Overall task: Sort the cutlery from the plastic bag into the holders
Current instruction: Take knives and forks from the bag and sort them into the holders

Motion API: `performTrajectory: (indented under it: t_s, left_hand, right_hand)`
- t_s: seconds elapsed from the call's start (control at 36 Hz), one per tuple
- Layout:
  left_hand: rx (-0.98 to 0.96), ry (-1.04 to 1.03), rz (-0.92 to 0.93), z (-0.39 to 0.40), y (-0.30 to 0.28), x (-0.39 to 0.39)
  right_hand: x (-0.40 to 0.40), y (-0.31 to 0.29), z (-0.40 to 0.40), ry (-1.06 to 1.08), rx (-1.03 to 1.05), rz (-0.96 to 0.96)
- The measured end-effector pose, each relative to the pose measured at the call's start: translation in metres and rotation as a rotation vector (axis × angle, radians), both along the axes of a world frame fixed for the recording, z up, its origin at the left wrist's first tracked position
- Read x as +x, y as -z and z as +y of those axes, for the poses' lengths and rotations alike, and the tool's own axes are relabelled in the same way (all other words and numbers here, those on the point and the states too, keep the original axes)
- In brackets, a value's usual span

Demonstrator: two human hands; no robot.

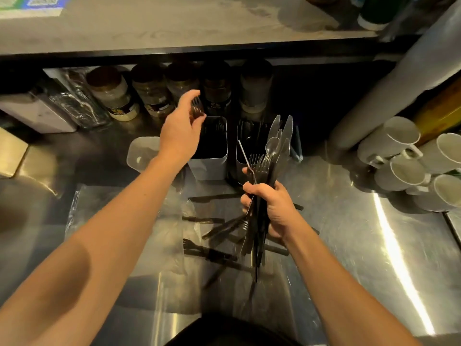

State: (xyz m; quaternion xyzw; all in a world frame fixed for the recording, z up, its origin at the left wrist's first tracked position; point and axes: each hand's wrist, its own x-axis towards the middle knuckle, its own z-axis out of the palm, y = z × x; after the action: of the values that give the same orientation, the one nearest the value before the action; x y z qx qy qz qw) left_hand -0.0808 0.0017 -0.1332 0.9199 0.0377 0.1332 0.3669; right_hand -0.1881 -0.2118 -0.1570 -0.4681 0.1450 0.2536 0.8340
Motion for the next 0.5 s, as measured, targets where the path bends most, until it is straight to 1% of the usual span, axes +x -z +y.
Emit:
performTrajectory:
  t_s: [0.06,0.14,0.22,0.31,0.36,0.39,0.42,0.47,0.5]
  left_hand:
    - [0.108,0.013,0.048,-0.001,0.003,0.003]
    - [0.24,0.034,0.053,-0.002,-0.003,0.012]
    - [0.166,0.018,0.097,-0.001,-0.007,0.017]
    - [0.043,-0.042,0.034,-0.002,-0.005,0.013]
    - [0.037,-0.056,-0.002,-0.001,0.0,0.011]
    - [0.09,-0.035,0.006,0.0,0.003,0.01]
    - [0.198,0.001,0.029,0.001,0.008,0.009]
    - [0.513,0.087,0.071,0.005,0.018,0.006]
    - [0.633,0.105,0.076,0.008,0.023,0.005]
  right_hand:
    - [0.002,0.0,-0.001,0.003,0.029,0.004]
    - [0.004,-0.001,-0.003,0.003,0.096,0.005]
    - [0.005,-0.003,-0.003,-0.007,0.146,-0.004]
    - [0.005,-0.003,-0.003,-0.008,0.152,-0.006]
    - [0.004,-0.004,-0.004,-0.003,0.145,-0.006]
    - [0.004,-0.004,-0.004,-0.003,0.137,-0.008]
    - [0.003,-0.005,-0.004,-0.01,0.131,-0.01]
    - [0.002,-0.007,-0.003,-0.021,0.123,-0.007]
    - [0.001,-0.009,-0.002,-0.021,0.121,-0.004]
